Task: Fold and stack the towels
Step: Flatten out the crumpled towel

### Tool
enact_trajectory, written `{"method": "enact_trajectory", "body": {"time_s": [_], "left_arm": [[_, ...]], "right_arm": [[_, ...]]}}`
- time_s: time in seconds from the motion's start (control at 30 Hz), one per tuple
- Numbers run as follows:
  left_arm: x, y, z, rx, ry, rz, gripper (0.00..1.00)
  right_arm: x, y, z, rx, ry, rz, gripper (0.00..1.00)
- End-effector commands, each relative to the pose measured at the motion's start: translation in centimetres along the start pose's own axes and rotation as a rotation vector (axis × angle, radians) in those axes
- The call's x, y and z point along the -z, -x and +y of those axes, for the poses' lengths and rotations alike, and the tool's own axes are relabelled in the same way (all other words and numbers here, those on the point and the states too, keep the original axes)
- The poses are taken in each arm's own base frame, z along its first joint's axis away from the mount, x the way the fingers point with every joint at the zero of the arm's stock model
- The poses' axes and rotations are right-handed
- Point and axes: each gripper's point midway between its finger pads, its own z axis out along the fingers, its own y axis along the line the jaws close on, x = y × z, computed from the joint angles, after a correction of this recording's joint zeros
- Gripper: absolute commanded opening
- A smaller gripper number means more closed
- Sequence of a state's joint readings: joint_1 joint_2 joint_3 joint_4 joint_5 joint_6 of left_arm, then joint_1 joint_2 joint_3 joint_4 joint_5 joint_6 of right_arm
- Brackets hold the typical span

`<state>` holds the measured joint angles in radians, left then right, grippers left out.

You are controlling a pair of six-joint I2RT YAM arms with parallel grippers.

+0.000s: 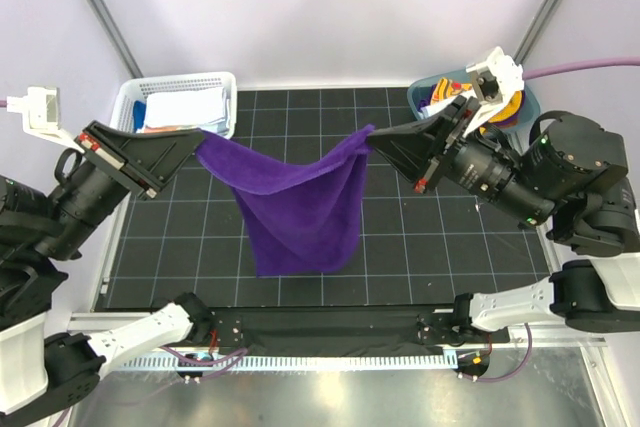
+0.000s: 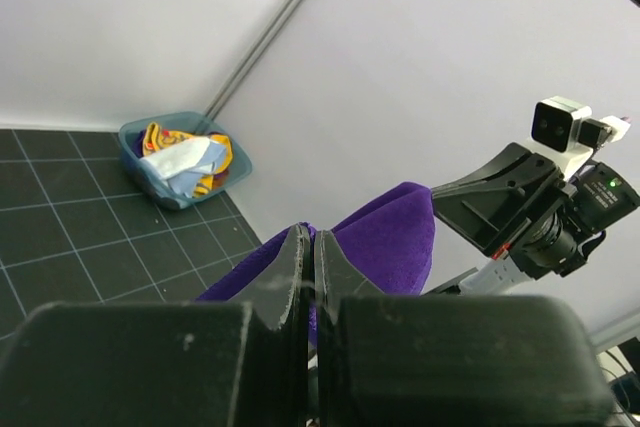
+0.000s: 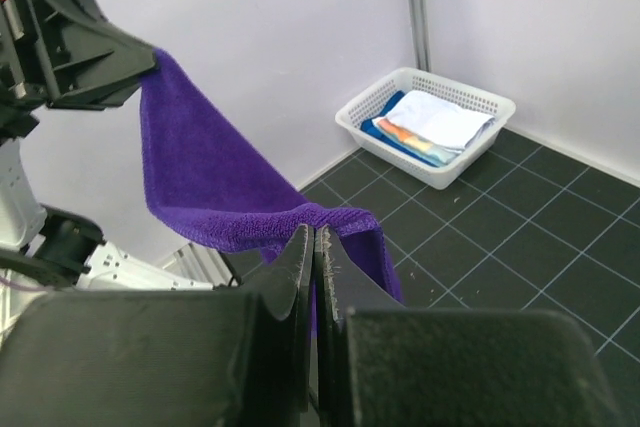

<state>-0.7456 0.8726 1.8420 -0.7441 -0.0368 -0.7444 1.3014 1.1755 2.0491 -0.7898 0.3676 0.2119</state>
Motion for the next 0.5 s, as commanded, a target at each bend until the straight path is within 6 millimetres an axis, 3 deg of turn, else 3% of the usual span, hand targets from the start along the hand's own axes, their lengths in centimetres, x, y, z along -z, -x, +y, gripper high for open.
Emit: {"method": "enact_trajectory", "body": {"time_s": [0.0, 0.1, 0.13, 0.2, 0.23, 0.27, 0.3, 0.37, 0.4, 0.43, 0.47], "left_arm": [[0.6, 1.7, -0.1, 0.011, 0.02, -0.062, 0.0], [-1.1, 1.7, 3.0, 0.001, 0.165, -0.108, 0.0], [-2.2, 0.8, 4.3, -0.007, 0.208, -0.091, 0.0], [-5.0, -1.3, 6.8, -0.034, 0.291, -0.046, 0.0], [-6.1, -1.6, 7.4, -0.043, 0.308, -0.055, 0.0], [-7.4, -3.1, 8.9, -0.053, 0.346, -0.03, 0.0], [-8.3, -3.7, 9.7, -0.062, 0.365, -0.025, 0.0], [-11.1, -4.8, 11.6, -0.079, 0.403, -0.017, 0.0], [-11.9, -5.6, 12.8, -0.086, 0.423, -0.002, 0.0], [-13.6, -5.8, 15.6, -0.078, 0.48, -0.003, 0.0], [-14.9, -6.2, 16.3, -0.058, 0.455, 0.015, 0.0]], "right_arm": [[-1.0, 1.9, -0.7, 0.002, -0.068, -0.071, 0.01], [-2.5, 0.9, -3.3, 0.046, -0.229, -0.085, 0.01], [-3.2, -0.5, -4.0, 0.075, -0.278, -0.06, 0.01], [-4.1, -0.8, -5.6, 0.096, -0.362, -0.081, 0.01], [-4.9, -1.8, -6.2, 0.108, -0.374, -0.06, 0.01], [-5.9, -2.5, -7.1, 0.097, -0.385, -0.045, 0.01], [-7.0, -2.5, -10.3, 0.076, -0.389, -0.03, 0.01], [-9.4, -4.6, -14.1, -0.006, -0.407, 0.018, 0.01], [-10.2, -4.5, -16.6, -0.019, -0.42, 0.011, 0.01], [-11.2, -5.4, -18.0, -0.025, -0.428, 0.033, 0.01], [-13.3, -6.9, -19.9, -0.039, -0.436, 0.062, 0.01]]}}
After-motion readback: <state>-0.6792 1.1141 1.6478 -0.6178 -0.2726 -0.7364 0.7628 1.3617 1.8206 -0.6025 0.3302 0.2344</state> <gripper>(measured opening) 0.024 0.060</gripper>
